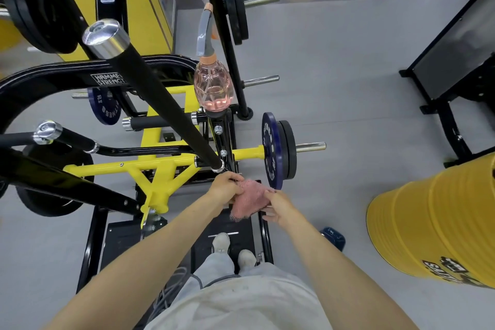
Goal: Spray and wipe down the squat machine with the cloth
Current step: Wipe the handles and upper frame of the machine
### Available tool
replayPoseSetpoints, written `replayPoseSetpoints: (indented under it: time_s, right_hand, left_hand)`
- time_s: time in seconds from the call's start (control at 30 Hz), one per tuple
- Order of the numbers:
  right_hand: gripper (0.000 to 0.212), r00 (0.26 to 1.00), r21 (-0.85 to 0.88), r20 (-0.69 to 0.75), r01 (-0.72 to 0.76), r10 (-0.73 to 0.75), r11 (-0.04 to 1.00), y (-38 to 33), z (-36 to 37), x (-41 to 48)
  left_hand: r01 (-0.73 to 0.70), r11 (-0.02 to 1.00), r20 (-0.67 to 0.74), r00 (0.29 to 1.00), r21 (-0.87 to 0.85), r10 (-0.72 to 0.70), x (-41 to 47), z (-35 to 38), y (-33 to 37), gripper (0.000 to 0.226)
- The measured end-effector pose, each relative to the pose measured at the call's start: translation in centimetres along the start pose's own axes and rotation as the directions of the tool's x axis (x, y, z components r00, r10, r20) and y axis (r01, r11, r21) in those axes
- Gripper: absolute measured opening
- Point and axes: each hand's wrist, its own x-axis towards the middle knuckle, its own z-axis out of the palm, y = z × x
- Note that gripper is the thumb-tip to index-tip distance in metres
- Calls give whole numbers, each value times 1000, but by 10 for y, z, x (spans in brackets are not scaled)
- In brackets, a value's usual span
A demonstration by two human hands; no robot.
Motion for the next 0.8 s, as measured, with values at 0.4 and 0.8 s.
replayPoseSetpoints:
  time_s: [0.4, 0.8]
  right_hand:
    - [41, 985, 15, 59, -164, 163, 986, 2, -8, -9]
    - [29, 973, 555, 224, -86, -49, 827, -5, 6, -15]
  left_hand:
    - [-164, 986, 106, 981, 36, 160, -12, 4, 22, 61]
    - [162, 810, 280, 960, -563, 2, -23, -16, 14, 52]
